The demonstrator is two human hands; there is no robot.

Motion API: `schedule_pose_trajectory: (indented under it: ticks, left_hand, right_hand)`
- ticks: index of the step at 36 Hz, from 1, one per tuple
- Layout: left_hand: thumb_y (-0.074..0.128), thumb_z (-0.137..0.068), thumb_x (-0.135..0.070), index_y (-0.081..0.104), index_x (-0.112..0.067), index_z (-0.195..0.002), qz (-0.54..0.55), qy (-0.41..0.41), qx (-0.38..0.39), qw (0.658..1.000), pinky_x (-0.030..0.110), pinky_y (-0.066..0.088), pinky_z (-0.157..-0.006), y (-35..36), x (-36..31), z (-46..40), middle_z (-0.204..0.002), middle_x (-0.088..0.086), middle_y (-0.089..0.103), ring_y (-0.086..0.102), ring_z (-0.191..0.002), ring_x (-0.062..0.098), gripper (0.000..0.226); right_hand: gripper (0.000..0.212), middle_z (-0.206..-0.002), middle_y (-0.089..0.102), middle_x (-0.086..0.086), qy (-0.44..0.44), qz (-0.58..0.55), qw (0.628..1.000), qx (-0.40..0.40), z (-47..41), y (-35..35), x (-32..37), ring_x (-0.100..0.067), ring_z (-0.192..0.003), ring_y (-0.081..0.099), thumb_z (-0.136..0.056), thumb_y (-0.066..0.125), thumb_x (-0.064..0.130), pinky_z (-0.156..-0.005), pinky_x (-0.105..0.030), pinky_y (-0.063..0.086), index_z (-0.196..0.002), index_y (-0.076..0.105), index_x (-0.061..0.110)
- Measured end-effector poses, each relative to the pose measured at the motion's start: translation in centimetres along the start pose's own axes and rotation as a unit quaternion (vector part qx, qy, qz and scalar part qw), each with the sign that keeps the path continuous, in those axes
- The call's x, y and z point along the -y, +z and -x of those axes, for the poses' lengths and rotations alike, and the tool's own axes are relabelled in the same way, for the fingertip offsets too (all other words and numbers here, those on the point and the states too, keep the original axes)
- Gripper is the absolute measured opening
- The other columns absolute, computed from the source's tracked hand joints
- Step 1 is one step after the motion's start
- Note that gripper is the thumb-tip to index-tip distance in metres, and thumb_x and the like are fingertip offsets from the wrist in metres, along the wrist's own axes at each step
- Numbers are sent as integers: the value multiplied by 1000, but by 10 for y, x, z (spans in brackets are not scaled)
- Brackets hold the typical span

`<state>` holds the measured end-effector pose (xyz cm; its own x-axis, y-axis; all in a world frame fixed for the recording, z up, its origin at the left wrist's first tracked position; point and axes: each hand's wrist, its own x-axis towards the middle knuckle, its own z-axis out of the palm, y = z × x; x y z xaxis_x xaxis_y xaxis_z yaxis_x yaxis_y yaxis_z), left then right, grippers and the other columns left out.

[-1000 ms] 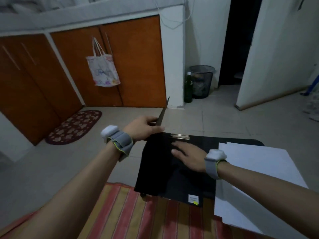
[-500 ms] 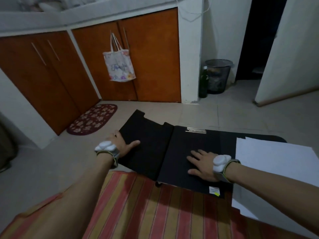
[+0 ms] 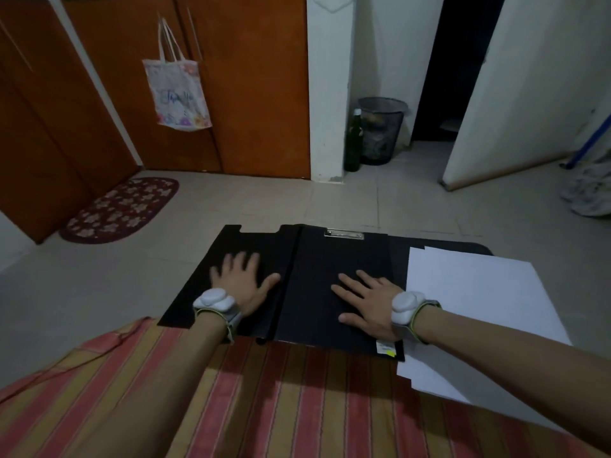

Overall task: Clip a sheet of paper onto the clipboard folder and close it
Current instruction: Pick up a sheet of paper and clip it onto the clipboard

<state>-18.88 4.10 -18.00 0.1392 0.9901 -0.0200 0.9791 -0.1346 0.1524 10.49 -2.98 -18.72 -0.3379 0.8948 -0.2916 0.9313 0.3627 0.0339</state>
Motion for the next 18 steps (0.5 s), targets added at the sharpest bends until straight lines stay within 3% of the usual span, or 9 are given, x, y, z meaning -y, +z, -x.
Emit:
schedule_pose_trajectory:
  ticks: [3, 6, 18]
  left_hand:
    - [27, -87, -70, 25, -30, -146, 14, 138, 0, 990, 57, 6, -117, 5, -36, 2, -159, 1, 18, 3, -147, 24, 71]
    - [29, -88, -68, 27, -31, -146, 0, 201, 9, 980, 57, 4, -117, 10, -68, 3, -159, 0, 18, 2, -147, 23, 69]
    - [26, -86, -72, 30, -29, -142, -41, 243, 50, 968, 61, 12, -115, 28, -113, -13, -156, 2, 23, 10, -146, 24, 71]
  right_hand:
    - [78, -163, -7, 8, 4, -3, 1000, -1, 2, -4, -2, -22, -150, -3, -89, 10, 73, -118, -42, 13, -153, -4, 31]
    - [74, -164, -7, 1, 8, -13, 1000, -2, 8, -10, -7, -21, -150, -3, -93, 16, 68, -118, -41, 13, -154, 1, 29]
    - [67, -161, 20, -8, 64, -22, 996, -66, 53, -21, -60, -26, -147, 15, -98, 25, 58, -116, -41, 21, -151, 22, 18]
